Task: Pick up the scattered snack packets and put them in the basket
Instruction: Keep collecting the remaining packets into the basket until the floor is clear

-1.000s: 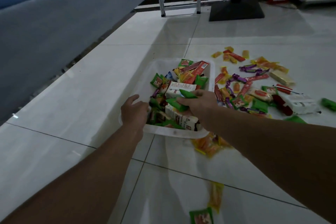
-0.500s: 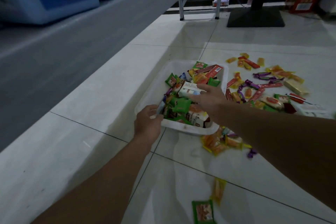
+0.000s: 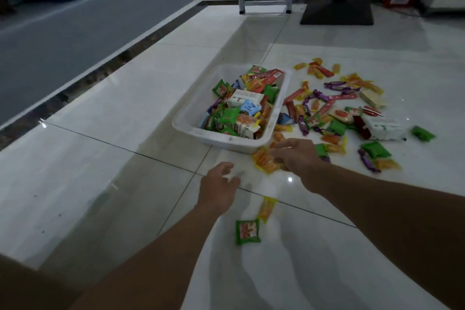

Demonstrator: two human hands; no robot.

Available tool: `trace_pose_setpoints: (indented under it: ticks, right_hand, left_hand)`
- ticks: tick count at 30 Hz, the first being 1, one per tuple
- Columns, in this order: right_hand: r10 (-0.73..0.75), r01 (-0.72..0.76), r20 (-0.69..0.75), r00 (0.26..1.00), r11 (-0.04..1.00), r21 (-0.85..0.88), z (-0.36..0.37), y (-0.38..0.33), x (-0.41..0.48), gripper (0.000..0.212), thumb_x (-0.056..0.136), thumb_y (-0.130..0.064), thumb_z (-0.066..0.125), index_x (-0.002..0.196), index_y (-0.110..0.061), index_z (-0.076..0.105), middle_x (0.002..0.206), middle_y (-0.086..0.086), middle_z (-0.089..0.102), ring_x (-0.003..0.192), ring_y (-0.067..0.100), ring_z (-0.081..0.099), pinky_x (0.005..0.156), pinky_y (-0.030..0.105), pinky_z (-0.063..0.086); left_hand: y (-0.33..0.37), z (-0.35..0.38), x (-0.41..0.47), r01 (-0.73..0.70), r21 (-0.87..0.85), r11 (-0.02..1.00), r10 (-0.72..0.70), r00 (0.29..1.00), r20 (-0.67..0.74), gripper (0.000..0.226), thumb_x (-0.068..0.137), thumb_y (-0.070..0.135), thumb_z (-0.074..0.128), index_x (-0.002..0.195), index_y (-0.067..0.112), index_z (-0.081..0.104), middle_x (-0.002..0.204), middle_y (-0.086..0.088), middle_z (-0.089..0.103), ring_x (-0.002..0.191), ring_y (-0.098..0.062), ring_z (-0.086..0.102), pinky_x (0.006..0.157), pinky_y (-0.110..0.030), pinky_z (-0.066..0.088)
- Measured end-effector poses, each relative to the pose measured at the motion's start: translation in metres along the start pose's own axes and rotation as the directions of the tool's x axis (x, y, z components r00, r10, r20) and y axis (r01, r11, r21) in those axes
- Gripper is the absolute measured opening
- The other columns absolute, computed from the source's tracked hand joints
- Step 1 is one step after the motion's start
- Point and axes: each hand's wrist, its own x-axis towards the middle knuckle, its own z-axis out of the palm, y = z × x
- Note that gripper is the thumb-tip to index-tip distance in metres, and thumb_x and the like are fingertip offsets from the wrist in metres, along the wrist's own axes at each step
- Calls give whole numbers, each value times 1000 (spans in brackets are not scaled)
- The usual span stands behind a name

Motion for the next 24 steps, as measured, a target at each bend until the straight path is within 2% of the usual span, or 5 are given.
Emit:
trace_pose_setpoints:
  ticks: [5,9,14,20,24]
  right_hand:
    - [-17,20,31,999,994,-107,-12,20,-9,7,81,-9,74,87,-8,69,94,11,67,74,18,61,58,23,47]
    - [-86,109,84,993,943,-315,-8,41,-6,14,79,-13,76,89,-16,66,98,11,68,91,24,64,79,30,50]
    - [-161,272,244,956,791,-548,0,65,0,29,84,-21,71,112,-17,64,99,1,60,86,12,57,74,18,39]
    - [-125,392,398,909,581,-713,16,98,7,45,85,-21,66,129,-26,56,134,4,52,123,20,50,103,30,41]
    - [-87,569,569,817,277,-774,22,115,6,47,88,-22,59,134,-27,49,136,2,44,126,23,44,102,35,41]
  left_hand:
    - [-40,38,-33,-17,230,973,-35,975,218,50,86,30,68,133,27,51,134,-1,53,118,-18,51,89,-20,37]
    - [-47,51,-29,14,277,961,-73,976,204,63,80,33,73,137,29,47,134,-3,53,122,-21,49,98,-31,43]
    - [-56,61,-25,-95,471,877,-19,973,231,71,70,33,77,136,26,50,128,-7,51,119,-25,48,95,-38,46]
    - [-68,58,-23,-11,363,932,-55,984,170,51,70,35,82,111,10,63,105,-8,56,92,-17,54,71,-18,37]
    - [-69,54,-26,20,236,971,-46,993,105,28,70,24,83,80,11,62,74,5,51,62,-3,46,51,-9,37]
